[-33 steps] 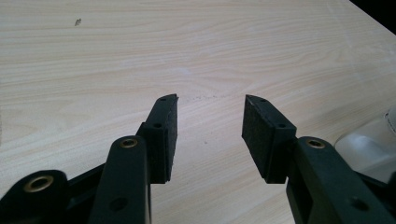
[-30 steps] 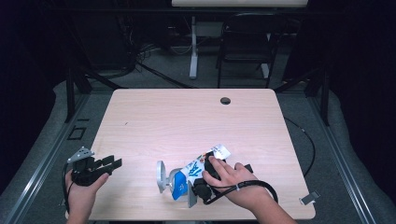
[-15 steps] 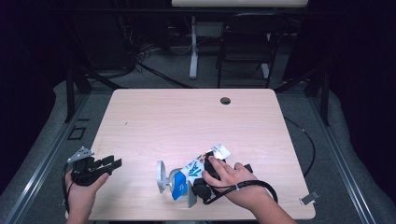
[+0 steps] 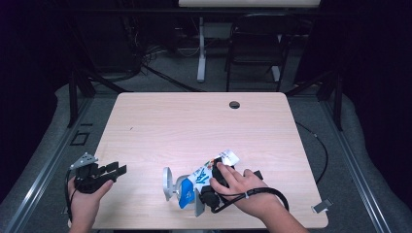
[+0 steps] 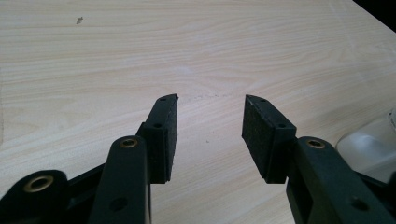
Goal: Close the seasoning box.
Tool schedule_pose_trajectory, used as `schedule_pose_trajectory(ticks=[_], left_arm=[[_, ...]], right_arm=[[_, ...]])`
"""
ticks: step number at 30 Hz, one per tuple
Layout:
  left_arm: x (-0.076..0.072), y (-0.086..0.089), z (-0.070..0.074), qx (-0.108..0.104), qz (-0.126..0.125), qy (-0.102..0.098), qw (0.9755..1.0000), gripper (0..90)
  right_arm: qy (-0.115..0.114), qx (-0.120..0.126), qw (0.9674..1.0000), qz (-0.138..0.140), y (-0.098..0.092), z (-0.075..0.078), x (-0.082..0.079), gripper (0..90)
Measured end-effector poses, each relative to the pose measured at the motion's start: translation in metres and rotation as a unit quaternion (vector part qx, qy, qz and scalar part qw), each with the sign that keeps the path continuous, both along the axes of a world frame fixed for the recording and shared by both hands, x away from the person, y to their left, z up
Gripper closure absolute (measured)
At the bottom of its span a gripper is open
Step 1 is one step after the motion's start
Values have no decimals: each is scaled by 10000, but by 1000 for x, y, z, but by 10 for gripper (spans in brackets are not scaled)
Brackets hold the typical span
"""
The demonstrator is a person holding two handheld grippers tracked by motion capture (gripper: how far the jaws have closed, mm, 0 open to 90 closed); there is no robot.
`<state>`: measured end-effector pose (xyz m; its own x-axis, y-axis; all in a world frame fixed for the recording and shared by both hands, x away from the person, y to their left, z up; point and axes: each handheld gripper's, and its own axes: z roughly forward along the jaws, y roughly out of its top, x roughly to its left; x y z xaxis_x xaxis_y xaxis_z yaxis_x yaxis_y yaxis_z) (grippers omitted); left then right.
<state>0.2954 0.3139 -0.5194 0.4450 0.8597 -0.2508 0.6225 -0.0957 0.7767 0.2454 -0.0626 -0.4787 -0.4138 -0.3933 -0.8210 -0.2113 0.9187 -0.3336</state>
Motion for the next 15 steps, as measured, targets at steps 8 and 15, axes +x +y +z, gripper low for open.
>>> schedule_pose_trajectory(ticks=[8, 15], left_arm=[[0, 0, 0, -13, 5, -3, 10000, 562], [0, 1, 0, -5, 3, 16, 10000, 563]], right_arm=[[-1, -8, 10000, 18, 0, 0, 0, 567], [2, -15, 10000, 27, 1, 0, -1, 576]])
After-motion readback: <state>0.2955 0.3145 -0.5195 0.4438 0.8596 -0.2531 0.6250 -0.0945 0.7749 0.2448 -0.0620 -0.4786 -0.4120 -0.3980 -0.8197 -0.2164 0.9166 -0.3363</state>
